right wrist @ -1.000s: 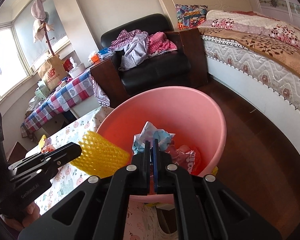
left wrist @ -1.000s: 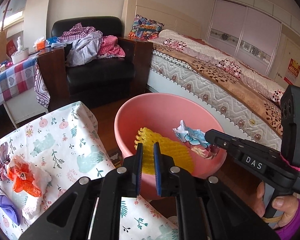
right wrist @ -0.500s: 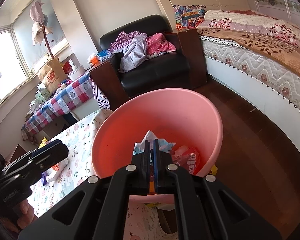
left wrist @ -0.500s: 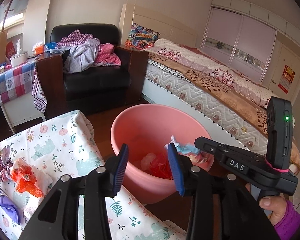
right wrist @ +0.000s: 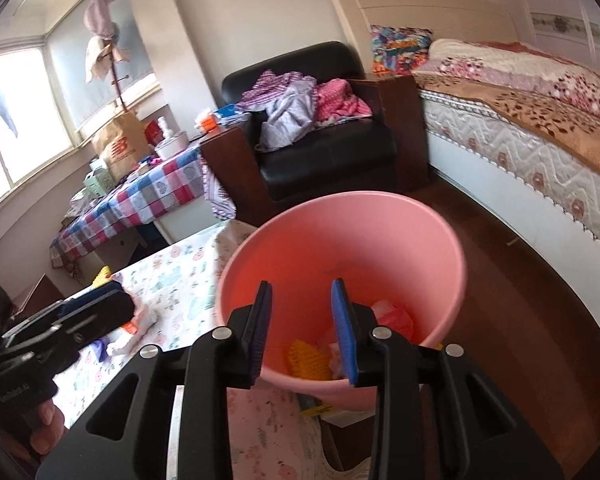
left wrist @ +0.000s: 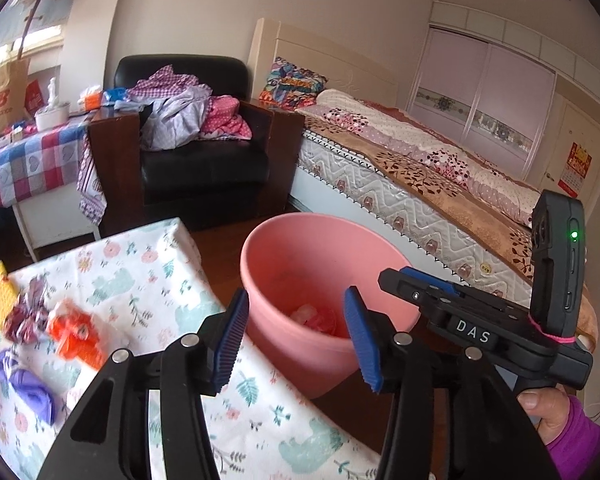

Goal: Collect trash
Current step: 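Move both open tools back over the table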

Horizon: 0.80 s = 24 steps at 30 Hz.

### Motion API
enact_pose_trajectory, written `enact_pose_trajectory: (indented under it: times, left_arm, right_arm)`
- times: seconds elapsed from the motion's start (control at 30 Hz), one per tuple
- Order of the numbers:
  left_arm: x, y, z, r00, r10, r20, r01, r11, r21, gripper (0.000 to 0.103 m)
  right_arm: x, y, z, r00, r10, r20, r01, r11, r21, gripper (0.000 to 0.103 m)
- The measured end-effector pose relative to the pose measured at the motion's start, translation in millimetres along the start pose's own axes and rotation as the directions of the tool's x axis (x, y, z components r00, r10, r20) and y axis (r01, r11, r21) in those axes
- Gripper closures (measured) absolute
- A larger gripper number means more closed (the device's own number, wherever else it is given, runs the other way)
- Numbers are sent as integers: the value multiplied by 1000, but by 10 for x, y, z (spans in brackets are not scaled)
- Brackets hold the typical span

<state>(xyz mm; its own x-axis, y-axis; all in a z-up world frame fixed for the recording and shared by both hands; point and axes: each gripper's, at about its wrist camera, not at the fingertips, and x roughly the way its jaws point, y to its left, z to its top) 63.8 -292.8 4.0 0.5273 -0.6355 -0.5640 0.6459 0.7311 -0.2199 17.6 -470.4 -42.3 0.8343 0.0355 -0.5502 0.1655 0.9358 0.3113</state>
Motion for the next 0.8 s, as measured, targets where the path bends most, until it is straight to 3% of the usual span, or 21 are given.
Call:
enact_pose_trajectory:
  times: [0.37, 0.8]
  left_arm:
    - [-449, 364, -408, 996, 88, -8, -89, 994, -58, 54]
    - [-1139, 1136, -810, 966, 257, 22, -250, 955, -161, 54]
  right_arm:
    - [33, 628, -180, 994, 81, -76, -91, 987, -134, 72]
    - [208, 1195, -338, 976, 139, -165, -169, 968, -187, 70]
